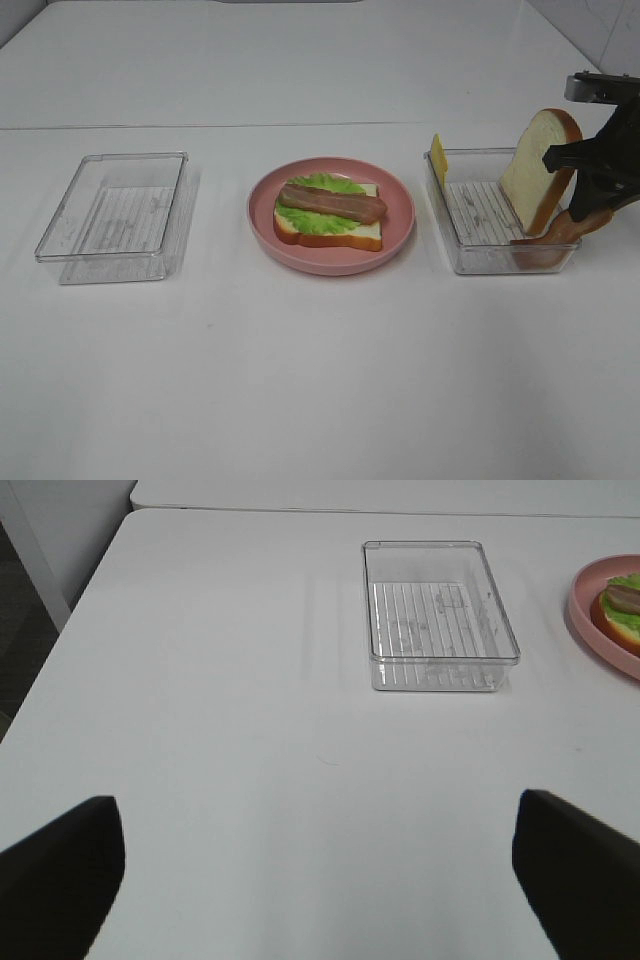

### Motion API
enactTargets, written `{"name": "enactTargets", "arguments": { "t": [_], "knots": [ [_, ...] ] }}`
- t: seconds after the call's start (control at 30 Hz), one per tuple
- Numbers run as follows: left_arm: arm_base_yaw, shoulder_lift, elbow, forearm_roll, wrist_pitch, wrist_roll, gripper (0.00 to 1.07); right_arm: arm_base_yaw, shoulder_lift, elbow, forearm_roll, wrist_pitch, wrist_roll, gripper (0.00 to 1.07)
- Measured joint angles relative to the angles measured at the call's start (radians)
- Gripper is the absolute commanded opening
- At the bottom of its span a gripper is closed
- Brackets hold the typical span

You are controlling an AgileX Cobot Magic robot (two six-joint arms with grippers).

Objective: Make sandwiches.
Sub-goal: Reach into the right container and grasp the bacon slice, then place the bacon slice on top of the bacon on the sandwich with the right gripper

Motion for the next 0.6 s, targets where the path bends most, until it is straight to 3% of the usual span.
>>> {"name": "enactTargets", "arguments": {
  "t": [0.03,0.07,0.17,0.4,0.6],
  "knots": [
    [0.0,0.0,0.0,0.0,0.0,0.0,1.0,0.0,0.0,0.0,0.0,0.0,0.0,0.17],
    [0.0,0.0,0.0,0.0,0.0,0.0,1.0,0.0,0.0,0.0,0.014,0.006,0.0,0.09],
    [0.0,0.0,0.0,0.0,0.0,0.0,1.0,0.0,-0.003,0.0,0.032,0.024,0.0,0.0],
    [0.0,0.0,0.0,0.0,0.0,0.0,1.0,0.0,-0.048,0.0,0.052,0.048,0.022,0.0],
    [0.0,0.0,0.0,0.0,0.0,0.0,1.0,0.0,-0.182,0.0,0.073,0.123,0.104,0.0]
  ]
}}
